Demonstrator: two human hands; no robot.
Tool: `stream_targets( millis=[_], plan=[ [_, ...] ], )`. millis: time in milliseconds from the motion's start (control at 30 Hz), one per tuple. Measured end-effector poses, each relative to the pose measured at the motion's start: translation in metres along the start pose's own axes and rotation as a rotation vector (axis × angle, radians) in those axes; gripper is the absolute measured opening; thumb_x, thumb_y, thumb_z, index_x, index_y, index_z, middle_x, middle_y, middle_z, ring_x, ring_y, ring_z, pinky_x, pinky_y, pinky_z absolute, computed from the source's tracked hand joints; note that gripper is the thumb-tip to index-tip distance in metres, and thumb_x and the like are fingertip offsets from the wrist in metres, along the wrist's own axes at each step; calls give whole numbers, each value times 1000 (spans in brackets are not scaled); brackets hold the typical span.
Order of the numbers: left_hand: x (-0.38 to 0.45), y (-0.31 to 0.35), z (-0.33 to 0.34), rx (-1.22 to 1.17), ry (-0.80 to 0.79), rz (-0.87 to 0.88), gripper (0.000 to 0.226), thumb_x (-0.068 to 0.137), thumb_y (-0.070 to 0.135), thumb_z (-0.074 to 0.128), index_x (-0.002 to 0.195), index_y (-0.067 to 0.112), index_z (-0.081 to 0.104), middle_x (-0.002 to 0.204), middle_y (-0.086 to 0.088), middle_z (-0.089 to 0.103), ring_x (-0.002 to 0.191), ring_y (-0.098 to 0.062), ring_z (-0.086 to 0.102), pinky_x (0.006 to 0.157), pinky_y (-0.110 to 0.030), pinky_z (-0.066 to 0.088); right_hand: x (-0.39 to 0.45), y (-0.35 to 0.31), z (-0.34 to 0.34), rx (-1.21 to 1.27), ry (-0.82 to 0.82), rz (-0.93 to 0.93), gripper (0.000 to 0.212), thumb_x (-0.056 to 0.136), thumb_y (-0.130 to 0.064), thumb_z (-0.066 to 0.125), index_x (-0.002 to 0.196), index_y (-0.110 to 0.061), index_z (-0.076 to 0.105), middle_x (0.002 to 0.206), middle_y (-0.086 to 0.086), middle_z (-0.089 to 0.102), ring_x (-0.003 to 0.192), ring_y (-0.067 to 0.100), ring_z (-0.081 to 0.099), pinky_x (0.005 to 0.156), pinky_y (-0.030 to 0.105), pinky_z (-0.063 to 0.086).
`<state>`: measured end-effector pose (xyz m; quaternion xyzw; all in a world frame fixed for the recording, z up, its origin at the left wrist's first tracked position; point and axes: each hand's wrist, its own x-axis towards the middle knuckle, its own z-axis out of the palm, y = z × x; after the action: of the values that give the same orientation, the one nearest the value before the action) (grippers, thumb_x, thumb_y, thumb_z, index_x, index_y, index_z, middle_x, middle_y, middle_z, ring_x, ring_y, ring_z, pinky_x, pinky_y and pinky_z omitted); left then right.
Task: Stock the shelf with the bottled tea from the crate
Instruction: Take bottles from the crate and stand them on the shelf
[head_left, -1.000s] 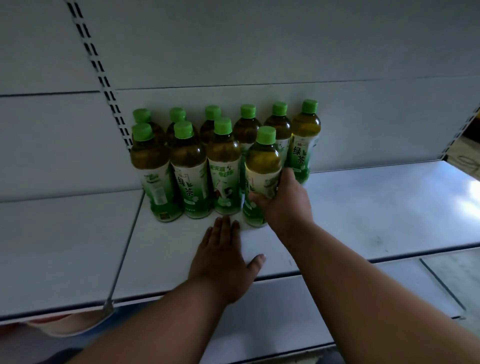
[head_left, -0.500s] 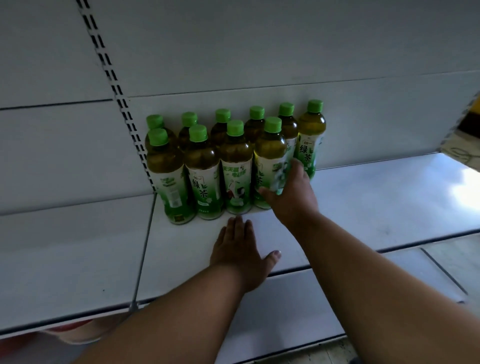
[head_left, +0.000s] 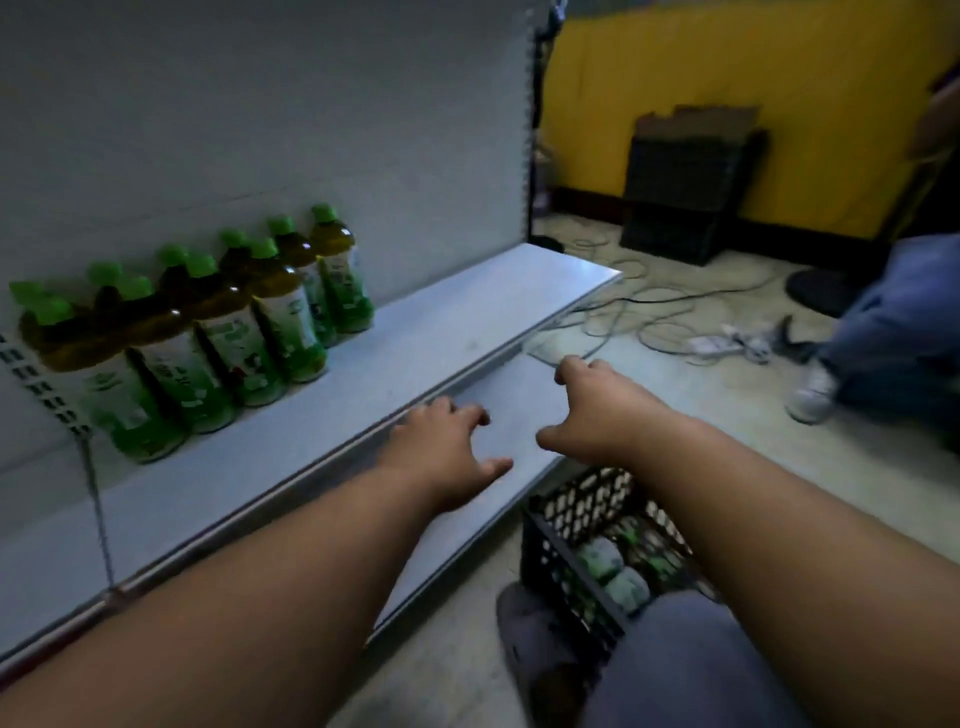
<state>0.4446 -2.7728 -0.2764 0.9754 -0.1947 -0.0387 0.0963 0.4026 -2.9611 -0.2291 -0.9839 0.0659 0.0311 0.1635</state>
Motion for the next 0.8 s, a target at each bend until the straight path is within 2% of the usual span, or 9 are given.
stream_targets(
  millis=[100,200,300,433,567,600,700,733,800],
  plan=[
    [-14,52,20,128,-190,129,69,80,75,54,138,40,44,133,-6,49,124,-31,46,98,-45,44,-56,51,-13,8,-43,152,69,71,-53,67,128,-21,43,121,12,50,102,30,52,79,35,45],
    [-21,94,42,116,-191,219,67,80,74,53,135,35,46,127,-7,52,118,-31,50,95,-44,46,-91,96,-17,32,-33,322,67,66,-52,67,122,-22,45,117,10,53,98,29,56,77,34,47],
    [-21,119,70,124,-160,307,69,81,75,50,137,35,43,125,-3,53,116,-27,49,93,-44,44,-101,131,-7,73,-49,455,73,70,-50,70,132,-21,43,121,9,52,98,26,55,74,34,47],
    [0,136,117,122,-168,399,70,84,74,45,141,33,39,132,-4,51,122,-26,45,99,-44,41,-81,171,33,178,-61,593,77,76,-54,71,136,-16,41,120,9,55,88,21,55,65,32,44],
    [27,150,163,136,-202,470,74,87,72,40,147,30,32,145,-5,42,133,-26,37,109,-43,32,-58,208,90,284,-30,720,81,78,-58,70,139,-13,40,132,12,54,110,29,57,75,34,47],
    [37,154,179,142,-214,495,74,87,73,39,147,29,32,145,-5,41,132,-26,36,109,-43,31,-48,223,107,315,-35,764,79,78,-58,70,137,-14,41,130,12,54,107,28,58,74,34,48],
    [73,169,223,168,-261,581,72,87,73,36,141,25,38,138,-5,46,127,-25,39,106,-41,31,-19,265,155,390,-62,893,71,79,-54,72,131,-15,45,119,9,56,84,20,52,58,29,41],
    [81,172,235,181,-269,615,72,87,74,34,139,25,41,136,-5,47,125,-24,40,105,-40,32,-11,277,168,393,-73,931,71,79,-54,73,130,-15,45,121,10,55,83,19,51,59,29,40],
    [92,175,255,192,-294,645,78,87,76,29,141,22,40,141,-5,45,130,-24,37,111,-40,27,1,297,190,384,-113,984,73,79,-54,73,132,-13,44,124,12,55,92,25,54,68,31,42]
  ],
)
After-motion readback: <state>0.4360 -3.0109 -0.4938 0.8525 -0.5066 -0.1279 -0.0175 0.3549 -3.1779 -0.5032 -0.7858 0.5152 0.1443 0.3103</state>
